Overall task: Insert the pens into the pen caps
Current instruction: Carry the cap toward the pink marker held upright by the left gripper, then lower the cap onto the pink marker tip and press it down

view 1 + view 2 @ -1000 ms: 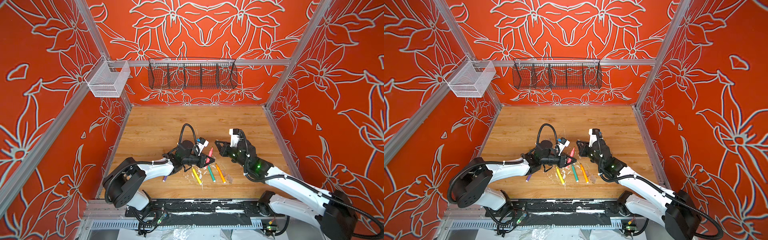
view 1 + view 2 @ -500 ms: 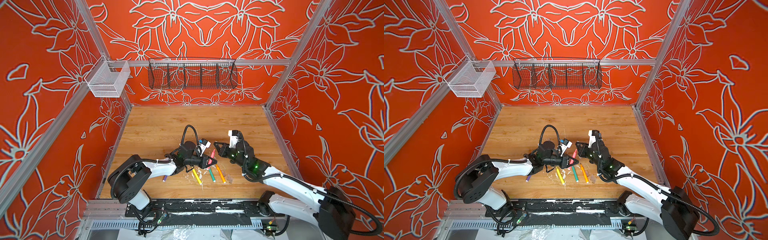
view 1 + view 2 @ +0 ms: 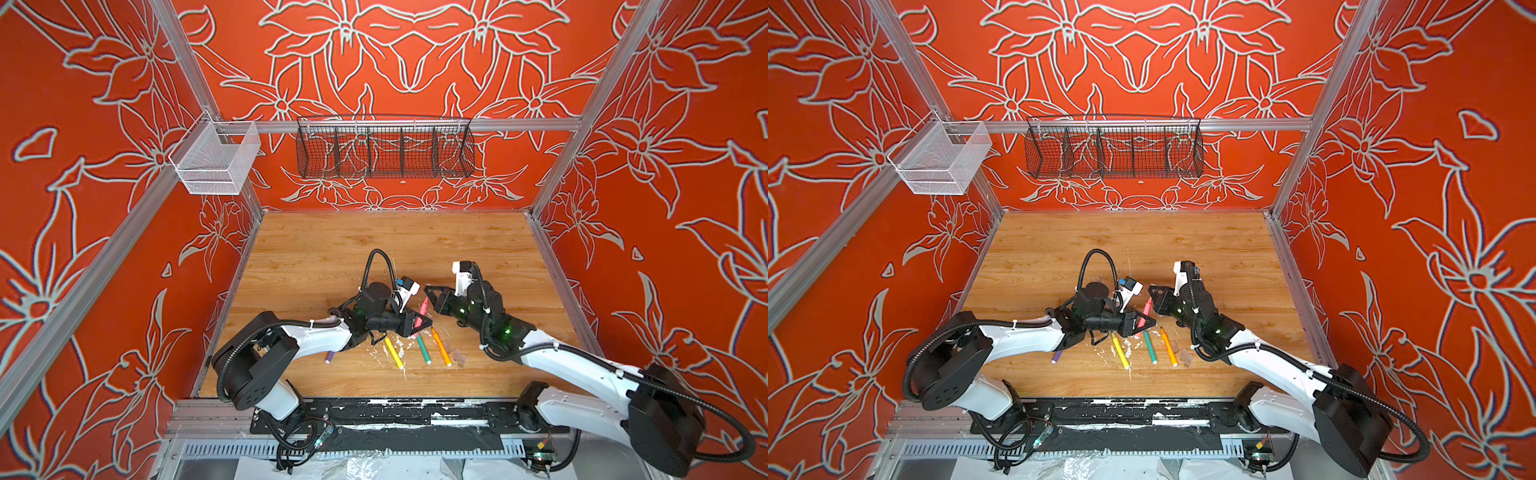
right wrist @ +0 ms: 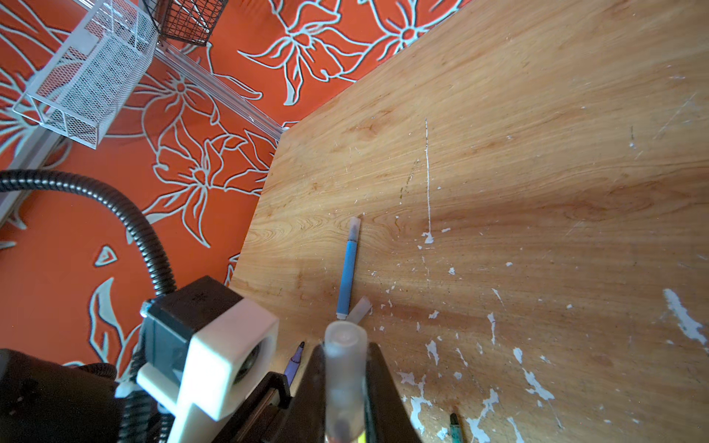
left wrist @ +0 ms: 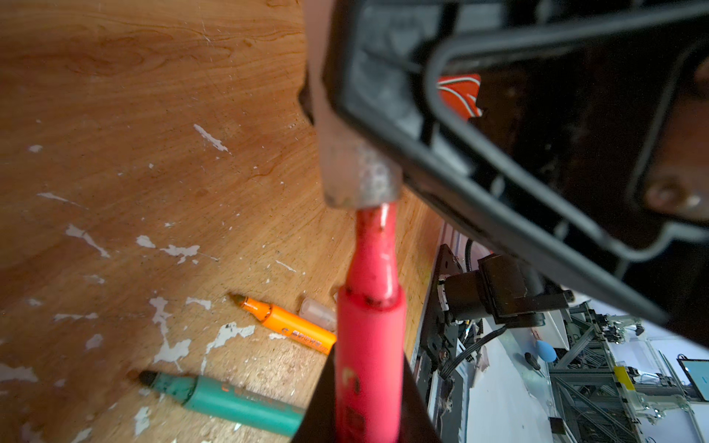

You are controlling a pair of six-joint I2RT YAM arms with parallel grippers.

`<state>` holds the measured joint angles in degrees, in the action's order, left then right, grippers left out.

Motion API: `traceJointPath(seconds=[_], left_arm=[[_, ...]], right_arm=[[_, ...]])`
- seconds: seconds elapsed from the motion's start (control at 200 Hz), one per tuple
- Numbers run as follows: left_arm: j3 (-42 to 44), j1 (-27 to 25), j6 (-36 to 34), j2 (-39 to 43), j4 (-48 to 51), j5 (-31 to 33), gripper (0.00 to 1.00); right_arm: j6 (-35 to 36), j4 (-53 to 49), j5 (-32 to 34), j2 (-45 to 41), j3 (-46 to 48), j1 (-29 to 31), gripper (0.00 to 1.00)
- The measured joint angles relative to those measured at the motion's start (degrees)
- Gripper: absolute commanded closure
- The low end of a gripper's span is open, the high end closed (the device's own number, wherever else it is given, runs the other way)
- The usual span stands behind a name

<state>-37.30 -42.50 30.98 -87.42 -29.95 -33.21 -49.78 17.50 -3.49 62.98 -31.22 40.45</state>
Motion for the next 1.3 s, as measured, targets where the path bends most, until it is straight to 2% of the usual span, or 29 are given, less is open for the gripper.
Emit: traceJointPath(seconds=[0.325,0.596,0.836,1.021,1.166,1.301], left_arm=[[0.9,1.2,0.4,0.7,-0.1,1.9,1.0],[4.5,5.2,3.2,1.5,-7.1,-5.1,1.0],[5.9,6.2,3.6,3.6,-7.0,-5.7,1.0],[6.1,6.2,3.3,5.0,-6.3,-5.3,1.0],[5.9,6.4,2.3,7.0,-6.7,-5.0,1.0],[5.9,6.4,0.5,9.2,-6.2,-4.1,1.0]], right_arm=[[-0.7,4.2,-3.0,3.6,0.0,0.8,1.0],[-0.2,7.2,-1.5,4.2,0.0,3.7,1.0],[0.1,10.2,-1.4,6.1,-0.4,4.9,1.0],[1.0,10.3,-1.9,5.9,-0.6,5.3,0.67],[2.2,8.3,-3.1,5.5,-0.5,7.2,0.53],[2.7,7.2,-3.0,2.4,0.3,6.8,0.44]])
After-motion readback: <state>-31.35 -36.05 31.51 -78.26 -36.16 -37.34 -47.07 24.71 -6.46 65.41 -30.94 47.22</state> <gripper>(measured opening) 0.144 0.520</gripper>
